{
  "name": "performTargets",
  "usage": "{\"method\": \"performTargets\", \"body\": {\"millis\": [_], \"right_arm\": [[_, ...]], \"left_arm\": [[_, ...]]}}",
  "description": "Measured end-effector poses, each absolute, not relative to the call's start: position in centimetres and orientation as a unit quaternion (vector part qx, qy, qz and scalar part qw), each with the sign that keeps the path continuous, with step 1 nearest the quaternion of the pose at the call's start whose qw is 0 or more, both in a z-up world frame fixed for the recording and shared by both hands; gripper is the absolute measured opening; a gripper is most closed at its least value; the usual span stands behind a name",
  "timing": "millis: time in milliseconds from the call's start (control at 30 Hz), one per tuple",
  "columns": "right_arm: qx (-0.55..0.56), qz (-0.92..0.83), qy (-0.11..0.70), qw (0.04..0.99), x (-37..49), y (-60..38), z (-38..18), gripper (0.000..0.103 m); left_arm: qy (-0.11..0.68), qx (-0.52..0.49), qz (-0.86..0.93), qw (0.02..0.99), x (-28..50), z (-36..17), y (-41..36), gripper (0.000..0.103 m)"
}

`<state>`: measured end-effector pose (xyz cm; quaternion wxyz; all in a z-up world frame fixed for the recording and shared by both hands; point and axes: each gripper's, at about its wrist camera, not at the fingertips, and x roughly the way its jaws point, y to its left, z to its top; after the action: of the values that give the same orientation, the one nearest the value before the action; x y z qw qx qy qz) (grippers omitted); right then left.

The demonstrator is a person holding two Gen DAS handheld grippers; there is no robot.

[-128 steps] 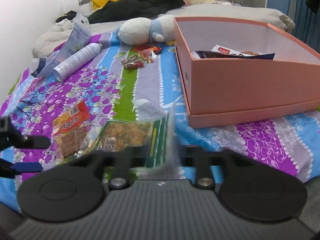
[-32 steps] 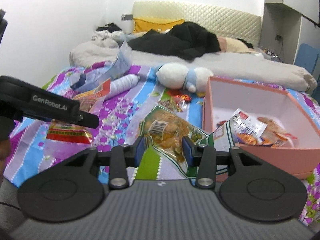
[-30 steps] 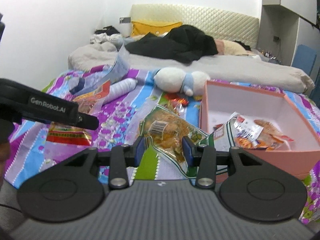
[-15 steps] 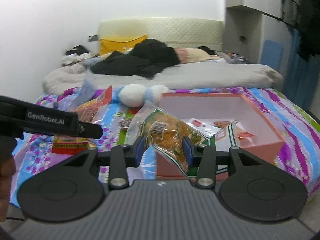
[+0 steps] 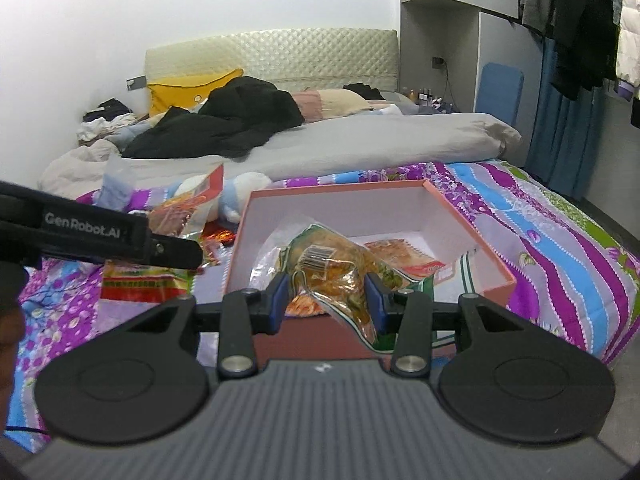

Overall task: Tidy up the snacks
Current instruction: 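Carry the tofu pack and pastry bag with both grippers toward the pink box, then open both grippers to drop the tofu pack and pastry bag into the box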

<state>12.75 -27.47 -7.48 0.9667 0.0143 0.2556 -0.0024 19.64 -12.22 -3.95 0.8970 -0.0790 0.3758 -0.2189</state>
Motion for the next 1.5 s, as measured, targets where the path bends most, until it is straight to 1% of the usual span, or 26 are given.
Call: {"method": "performTargets", "body": {"millis": [233,567,733,767,867,900,933,967,1000,1033,1067,1233,1500], "right_arm": [[0.017,-0.003,0.262,0.965,17.5,-29.8,-8.2,0.044],[0.027,-0.005,0.287,0.957,24.4,-32.9,-11.0,0.046],[0.036,-0.005,0.307,0.951,26.8,-34.0,-12.8,0.046],[0.038,-0.005,0.309,0.95,27.1,-34.2,-13.1,0.043],[0.041,-0.006,0.314,0.948,27.7,-34.5,-13.7,0.043],[0.04,-0.004,0.321,0.946,27.9,-34.5,-14.0,0.043],[0.041,-0.004,0.328,0.944,28.2,-34.6,-14.2,0.044],[0.042,-0.006,0.331,0.943,28.2,-34.7,-14.4,0.047],[0.044,-0.009,0.333,0.942,28.2,-34.7,-14.5,0.059],[0.048,-0.008,0.332,0.942,28.1,-34.8,-14.6,0.064],[0.052,-0.007,0.329,0.943,28.0,-34.9,-14.6,0.067],[0.053,-0.007,0.321,0.946,27.0,-34.8,-13.9,0.067],[0.05,-0.004,0.291,0.955,24.7,-33.6,-11.2,0.067]], "left_arm": [[0.389,-0.07,-0.224,0.891,26.4,-5.1,-15.4,0.062],[0.429,-0.055,-0.225,0.873,35.2,-8.5,-19.2,0.062],[0.448,-0.044,-0.218,0.866,37.8,-10.6,-20.4,0.062],[0.45,-0.043,-0.216,0.865,37.9,-10.9,-20.3,0.062],[0.457,-0.042,-0.21,0.863,38.3,-11.6,-20.3,0.062],[0.458,-0.043,-0.213,0.862,38.3,-11.7,-20.3,0.063],[0.459,-0.044,-0.215,0.861,38.3,-11.7,-20.2,0.067],[0.462,-0.044,-0.214,0.86,38.3,-11.8,-20.2,0.079],[0.465,-0.044,-0.206,0.86,38.4,-11.9,-20.2,0.083],[0.465,-0.043,-0.2,0.861,38.4,-11.8,-20.2,0.085],[0.465,-0.043,-0.199,0.862,38.4,-11.7,-20.1,0.085],[0.454,-0.045,-0.2,0.867,37.4,-10.6,-19.6,0.085],[0.42,-0.05,-0.205,0.883,33.8,-7.1,-17.7,0.085]]}}
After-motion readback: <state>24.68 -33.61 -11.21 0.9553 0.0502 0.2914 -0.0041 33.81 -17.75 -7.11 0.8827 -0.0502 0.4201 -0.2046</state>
